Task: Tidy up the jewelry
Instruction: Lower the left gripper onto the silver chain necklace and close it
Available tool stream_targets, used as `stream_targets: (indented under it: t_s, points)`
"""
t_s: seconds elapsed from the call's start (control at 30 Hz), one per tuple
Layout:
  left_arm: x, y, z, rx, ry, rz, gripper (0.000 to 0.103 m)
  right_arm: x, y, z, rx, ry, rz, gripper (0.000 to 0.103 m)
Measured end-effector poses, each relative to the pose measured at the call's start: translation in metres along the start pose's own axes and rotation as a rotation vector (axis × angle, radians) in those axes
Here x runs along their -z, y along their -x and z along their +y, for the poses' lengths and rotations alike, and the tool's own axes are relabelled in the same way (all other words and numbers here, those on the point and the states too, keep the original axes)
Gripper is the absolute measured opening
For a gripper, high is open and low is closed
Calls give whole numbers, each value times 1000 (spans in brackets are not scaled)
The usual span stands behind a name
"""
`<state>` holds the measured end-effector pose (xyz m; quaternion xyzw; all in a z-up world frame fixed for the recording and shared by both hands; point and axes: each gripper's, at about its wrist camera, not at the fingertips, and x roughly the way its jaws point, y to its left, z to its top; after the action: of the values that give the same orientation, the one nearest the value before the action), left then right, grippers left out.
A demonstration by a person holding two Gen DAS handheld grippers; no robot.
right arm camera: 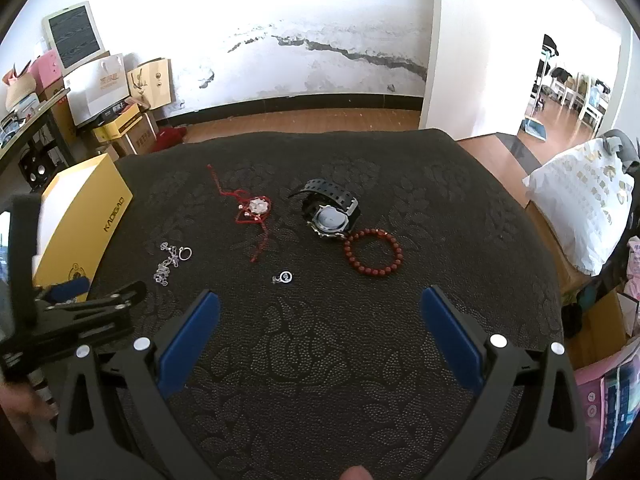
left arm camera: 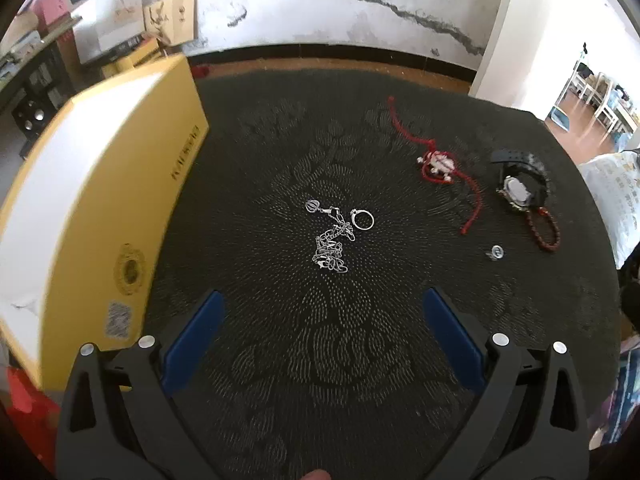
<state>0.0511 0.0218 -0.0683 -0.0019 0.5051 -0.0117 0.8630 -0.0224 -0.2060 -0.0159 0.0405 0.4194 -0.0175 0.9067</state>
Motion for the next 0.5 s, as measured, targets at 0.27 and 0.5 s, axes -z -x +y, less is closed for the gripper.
stream_targets:
  t_s: [0.27,0.5]
  points:
    - [-3,-52,-11,-82,-103,-3,97,-2,-4,-6,-24,1,15,97]
    - [-3,-70,7,-19,-27,5,97,-7,-14,-14,-32,-12,35,97]
